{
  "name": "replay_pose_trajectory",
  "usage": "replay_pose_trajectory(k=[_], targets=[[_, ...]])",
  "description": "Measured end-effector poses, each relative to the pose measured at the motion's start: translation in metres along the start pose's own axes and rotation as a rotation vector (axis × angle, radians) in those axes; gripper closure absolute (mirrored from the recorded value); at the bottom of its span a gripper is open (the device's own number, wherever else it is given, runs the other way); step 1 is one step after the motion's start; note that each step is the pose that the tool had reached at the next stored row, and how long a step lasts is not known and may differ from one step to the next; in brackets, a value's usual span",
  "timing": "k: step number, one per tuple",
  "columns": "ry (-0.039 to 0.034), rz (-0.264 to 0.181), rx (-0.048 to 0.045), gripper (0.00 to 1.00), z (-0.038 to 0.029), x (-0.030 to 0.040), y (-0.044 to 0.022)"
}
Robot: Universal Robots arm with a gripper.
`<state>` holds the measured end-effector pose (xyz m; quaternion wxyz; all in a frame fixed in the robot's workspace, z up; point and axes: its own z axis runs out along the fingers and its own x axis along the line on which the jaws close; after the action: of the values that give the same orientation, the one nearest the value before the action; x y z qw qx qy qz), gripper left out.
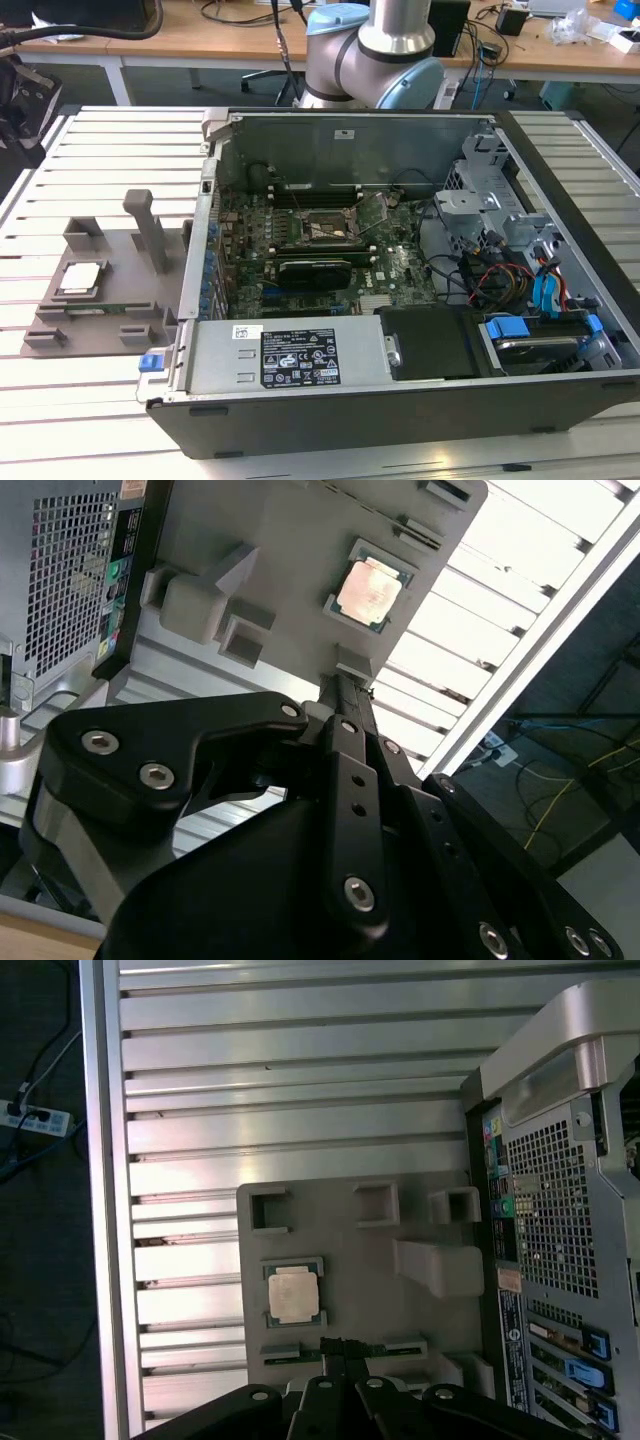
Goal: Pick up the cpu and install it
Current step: 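Reach for the cpu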
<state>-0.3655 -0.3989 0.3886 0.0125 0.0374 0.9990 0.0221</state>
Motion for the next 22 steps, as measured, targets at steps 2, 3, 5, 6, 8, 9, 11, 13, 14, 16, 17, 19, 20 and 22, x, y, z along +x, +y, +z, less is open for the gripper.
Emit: replay_pose_trajectory(k=[2, 3, 5, 6, 8, 9, 11, 13, 14, 16, 17, 19, 20, 22], targets=[[0.0, 0.0, 0.0, 0.89, 0.0, 0.0015, -0.0001], [0.0, 0.0, 0.0001, 0.89, 0.0, 0.0024, -0.0001], [0.0, 0.0, 0.0, 0.89, 0.0, 0.0035, -0.0003], [0.0, 0.0, 0.0001, 0.89, 0.0, 0.0043, -0.0003], [0.0, 0.0, 0.0001, 0.89, 0.0, 0.006, -0.0004], [0.0001, 0.0, 0.0001, 0.89, 0.0, 0.0067, -0.0004], [0.0, 0.0, 0.0, 0.89, 0.0001, 0.0083, -0.0006], [0.0001, 0.0, 0.0001, 0.89, 0.0001, 0.01, -0.0007], [0.0, 0.0, 0.0, 0.89, 0.0002, 0.0114, -0.0008], [0.0001, 0.0, 0.0, 0.89, 0.0002, 0.0138, -0.001], [0.0, 0.0, 0.0, 0.89, 0.0003, 0.0148, -0.0011], [0.0, 0.0, 0.0001, 0.89, 0.0003, 0.0174, -0.0013], [0.0, 0.0, 0.0, 0.89, 0.0003, 0.0191, -0.0014], [0.0, 0.0, 0.0, 0.89, 0.0003, 0.0225, -0.0017]])
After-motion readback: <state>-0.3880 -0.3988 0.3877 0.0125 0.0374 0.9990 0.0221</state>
